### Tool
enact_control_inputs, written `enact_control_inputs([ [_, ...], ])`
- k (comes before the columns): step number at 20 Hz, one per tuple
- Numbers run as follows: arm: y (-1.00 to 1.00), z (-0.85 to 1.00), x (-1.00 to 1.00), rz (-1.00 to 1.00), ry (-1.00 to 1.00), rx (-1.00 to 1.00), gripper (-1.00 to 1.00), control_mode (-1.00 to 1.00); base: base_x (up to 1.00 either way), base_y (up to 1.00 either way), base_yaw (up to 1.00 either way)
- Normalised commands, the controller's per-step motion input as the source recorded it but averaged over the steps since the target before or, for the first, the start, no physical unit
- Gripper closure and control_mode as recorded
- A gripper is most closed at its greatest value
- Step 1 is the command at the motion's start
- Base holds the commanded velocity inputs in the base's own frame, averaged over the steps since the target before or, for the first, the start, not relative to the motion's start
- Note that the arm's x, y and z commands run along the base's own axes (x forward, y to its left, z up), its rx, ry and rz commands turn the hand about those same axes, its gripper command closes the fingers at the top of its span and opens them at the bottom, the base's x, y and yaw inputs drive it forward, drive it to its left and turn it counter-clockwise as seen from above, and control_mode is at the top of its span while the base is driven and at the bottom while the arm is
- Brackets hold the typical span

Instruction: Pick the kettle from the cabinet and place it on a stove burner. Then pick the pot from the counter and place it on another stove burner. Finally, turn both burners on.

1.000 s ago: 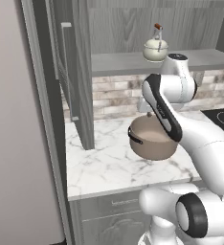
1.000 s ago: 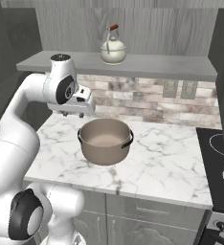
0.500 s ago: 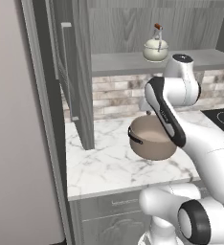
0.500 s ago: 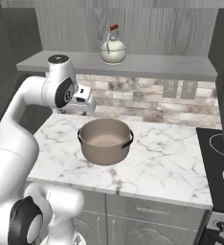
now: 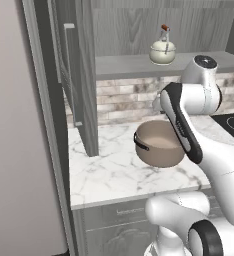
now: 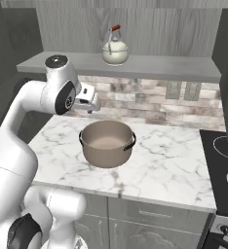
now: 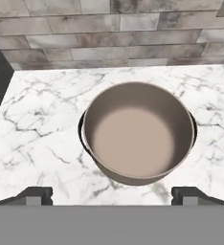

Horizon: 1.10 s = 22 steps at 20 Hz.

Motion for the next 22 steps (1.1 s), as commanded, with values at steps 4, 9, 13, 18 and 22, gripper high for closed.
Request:
enact_control_inputs([
  [4,-0.10,0.33,-0.06,-0.08,-0.17,0.00,-1.00,-1.00,0.00,0.00,0.00],
  [9,-0.09,0.36,-0.06,-0.09,-0.20,0.00,-1.00,-1.00,0.00,0.00,0.00],
  [13,-0.07,0.37,-0.04,-0.08,-0.24,0.00,-1.00,-1.00,0.00,0.00,0.00],
  [18,-0.06,0.36,-0.02,-0.07,-0.27,0.00,-1.00,-1.00,0.00,0.00,0.00],
  [22,-0.03,0.41,-0.01,-0.05,-0.26,0.00,-1.00,-1.00,0.00,0.00,0.00],
])
